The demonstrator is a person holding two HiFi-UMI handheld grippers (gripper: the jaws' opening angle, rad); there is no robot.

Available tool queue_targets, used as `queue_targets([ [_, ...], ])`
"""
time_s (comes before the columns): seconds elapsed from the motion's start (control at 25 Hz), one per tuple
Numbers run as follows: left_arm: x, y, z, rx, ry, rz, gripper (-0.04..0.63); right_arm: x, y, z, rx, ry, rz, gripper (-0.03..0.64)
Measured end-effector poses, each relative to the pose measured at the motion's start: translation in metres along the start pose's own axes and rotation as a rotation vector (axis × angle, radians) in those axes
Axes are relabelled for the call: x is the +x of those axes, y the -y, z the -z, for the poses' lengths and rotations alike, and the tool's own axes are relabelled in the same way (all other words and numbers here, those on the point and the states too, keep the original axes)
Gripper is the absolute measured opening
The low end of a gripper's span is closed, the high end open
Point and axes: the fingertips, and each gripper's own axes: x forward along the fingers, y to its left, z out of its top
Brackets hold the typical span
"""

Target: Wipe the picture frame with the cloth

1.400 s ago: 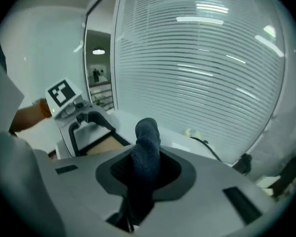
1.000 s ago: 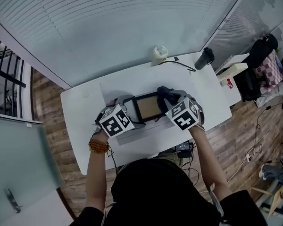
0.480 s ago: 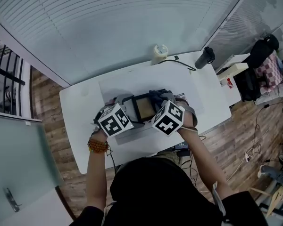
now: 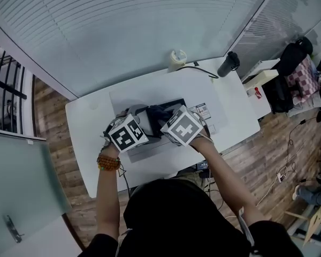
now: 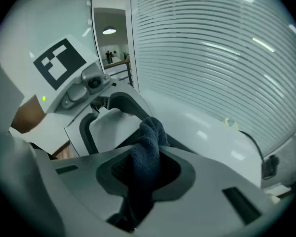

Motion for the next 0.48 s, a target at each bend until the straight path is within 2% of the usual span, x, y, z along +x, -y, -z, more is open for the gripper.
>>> queue_targets([
  [0.16,0.001,0.003,0.002,-0.024,-0.007,0.004,0.517,0.007,-0.015,-0.009,0.03,0.028,-0.079,0.05],
  [0.24,0.002,0.002,0.003,-0.016,-0.003,0.004,0.517,0.002,-0.013,-0.011,0.13,0.11,-0.189,0.051],
  [0.32,0.003,0.001,0.003,-0.008,0.003,0.003,0.517,-0.015,-0.009,-0.019,0.272,0.244,-0.334,0.051],
  [0.36,0.002,0.001,0.003,-0.008,0.006,0.002,0.517,-0.026,-0.004,-0.023,0.331,0.31,-0.38,0.051],
  [0.4,0.002,0.001,0.002,-0.007,0.007,0.001,0.517,-0.039,0.002,-0.024,0.371,0.365,-0.392,0.051],
  [0.48,0.0,0.003,0.001,-0.004,0.005,0.0,0.517,-0.063,0.02,-0.016,0.388,0.417,-0.308,0.052],
])
